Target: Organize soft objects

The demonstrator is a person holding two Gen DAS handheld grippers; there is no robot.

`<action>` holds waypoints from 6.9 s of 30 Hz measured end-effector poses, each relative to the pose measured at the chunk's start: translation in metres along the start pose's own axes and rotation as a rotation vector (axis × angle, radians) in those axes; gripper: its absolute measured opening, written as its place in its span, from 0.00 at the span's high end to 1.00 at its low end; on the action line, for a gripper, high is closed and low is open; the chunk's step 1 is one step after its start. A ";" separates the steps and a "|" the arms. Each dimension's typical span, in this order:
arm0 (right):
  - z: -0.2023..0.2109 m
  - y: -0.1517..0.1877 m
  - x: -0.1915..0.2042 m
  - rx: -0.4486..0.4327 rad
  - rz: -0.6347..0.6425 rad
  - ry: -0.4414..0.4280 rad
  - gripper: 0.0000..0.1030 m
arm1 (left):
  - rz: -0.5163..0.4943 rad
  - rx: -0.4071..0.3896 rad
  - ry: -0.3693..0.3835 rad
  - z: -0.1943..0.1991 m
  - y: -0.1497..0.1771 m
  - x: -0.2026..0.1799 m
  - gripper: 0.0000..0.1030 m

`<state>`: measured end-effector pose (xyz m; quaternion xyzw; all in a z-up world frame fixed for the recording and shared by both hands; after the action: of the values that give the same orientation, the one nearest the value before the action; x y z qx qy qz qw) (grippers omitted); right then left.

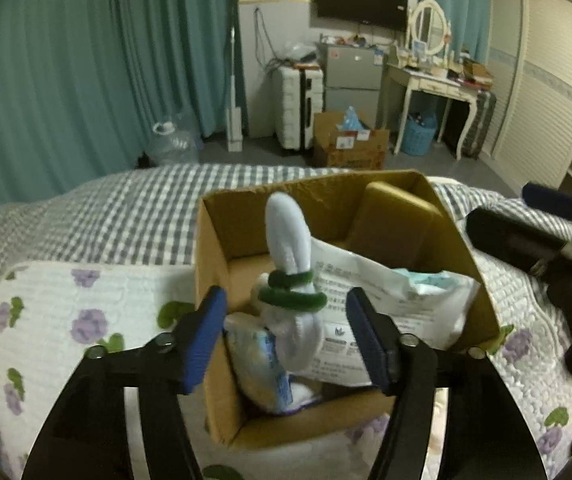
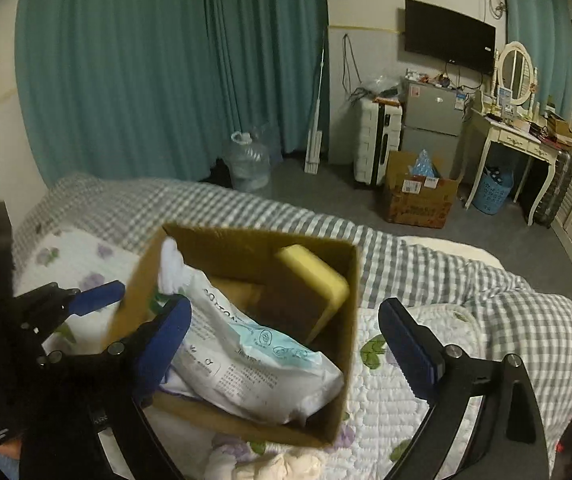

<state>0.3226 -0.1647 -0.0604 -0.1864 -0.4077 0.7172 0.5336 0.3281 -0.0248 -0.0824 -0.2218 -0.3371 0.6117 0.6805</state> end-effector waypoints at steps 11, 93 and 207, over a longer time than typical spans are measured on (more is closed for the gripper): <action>0.118 -0.005 0.020 -0.053 0.105 0.149 0.08 | 0.035 -0.086 0.011 0.087 0.002 0.025 0.20; 0.135 0.141 0.054 0.070 0.137 0.034 0.87 | 0.061 0.012 0.130 0.126 0.138 -0.016 0.73; 0.121 0.100 0.035 -0.323 0.072 0.110 0.00 | 0.221 -0.389 -0.137 0.126 0.112 0.051 0.00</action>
<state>0.1633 -0.1887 -0.0604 -0.3231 -0.4809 0.6497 0.4923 0.1610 0.0285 -0.0677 -0.3425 -0.4678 0.6193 0.5295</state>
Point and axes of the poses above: each gripper's, at about its wrist camera, not at the fingertips, and z roughly against the way its jaws point, x to its left, y to its underside, the point moved 10 cm from there along -z, roughly the way its jaws point, and after that the axes turned 15 degrees about -y, right-handed, at the moved point
